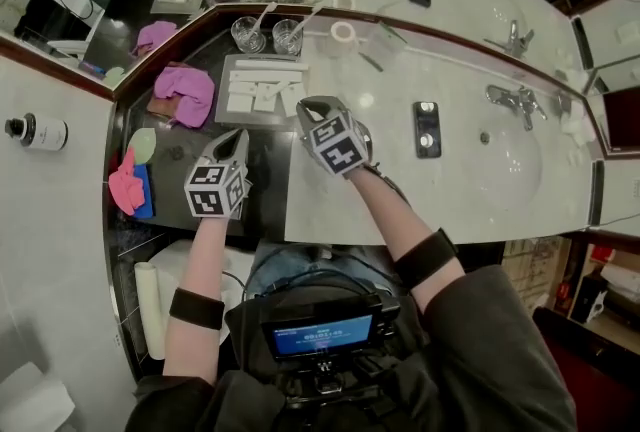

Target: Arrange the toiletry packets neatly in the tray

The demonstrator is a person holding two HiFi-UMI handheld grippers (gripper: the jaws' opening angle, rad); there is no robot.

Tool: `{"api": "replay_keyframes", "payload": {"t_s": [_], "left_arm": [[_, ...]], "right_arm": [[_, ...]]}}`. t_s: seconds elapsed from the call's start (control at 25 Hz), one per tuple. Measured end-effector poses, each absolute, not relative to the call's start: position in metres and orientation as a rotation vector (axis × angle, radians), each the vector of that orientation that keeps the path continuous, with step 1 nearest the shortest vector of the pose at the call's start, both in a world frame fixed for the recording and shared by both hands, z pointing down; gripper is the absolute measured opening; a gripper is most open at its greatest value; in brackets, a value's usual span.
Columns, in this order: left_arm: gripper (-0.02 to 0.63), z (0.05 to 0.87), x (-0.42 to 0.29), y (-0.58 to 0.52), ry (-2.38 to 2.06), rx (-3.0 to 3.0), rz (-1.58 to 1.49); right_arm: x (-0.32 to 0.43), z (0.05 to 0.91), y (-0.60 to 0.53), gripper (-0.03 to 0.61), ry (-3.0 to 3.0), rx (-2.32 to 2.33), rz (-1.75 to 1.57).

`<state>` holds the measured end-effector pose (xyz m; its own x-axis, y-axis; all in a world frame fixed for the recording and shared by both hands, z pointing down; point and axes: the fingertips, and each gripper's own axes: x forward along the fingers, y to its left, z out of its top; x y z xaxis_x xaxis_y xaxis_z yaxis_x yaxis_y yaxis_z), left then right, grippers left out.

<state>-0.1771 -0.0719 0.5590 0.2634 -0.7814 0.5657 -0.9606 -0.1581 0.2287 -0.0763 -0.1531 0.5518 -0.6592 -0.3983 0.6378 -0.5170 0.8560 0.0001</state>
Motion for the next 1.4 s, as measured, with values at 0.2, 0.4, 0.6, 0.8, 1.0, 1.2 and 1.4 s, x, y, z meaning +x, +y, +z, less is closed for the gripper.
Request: {"api": "replay_keyframes", "payload": {"t_s": [0.2,0.4,0.6,0.8,1.0,1.2,1.4], "left_arm": [[0.0,0.544,-0.169,-0.046,-1.627,1.962,0.403],[0.0,0.524,-0.162,-0.02,-1.704,1.938,0.356],[0.0,0.511,-0.153,0.009,-1.764,1.91,0.325],[0.0,0.505,-0.142,0.032,-1.789,1.892,0.308],[0.0,0.504,-0.128,0.041,-1.786,1.896,0.314],[0.0,0.498,-0.119,0.039,-1.779,1.916,0.329],[0.0,0.494,-0.116,0.035,-1.768,1.933,0.344]], "right_arm": [[-0.04,0.526,-0.14,0.005,-2.412,0.694,0.253],[-0.003,0.509,-0.128,0.005,-2.433,0.726,0.248],[0.039,0.512,-0.119,0.005,-2.457,0.777,0.309],[0.074,0.515,-0.105,0.005,-2.446,0.811,0.345],[0.099,0.511,-0.1,0.005,-2.449,0.861,0.37],[0.117,0.508,-0.099,0.005,-2.456,0.896,0.353],[0.127,0.514,-0.097,0.005,-2.442,0.914,0.379]]}}
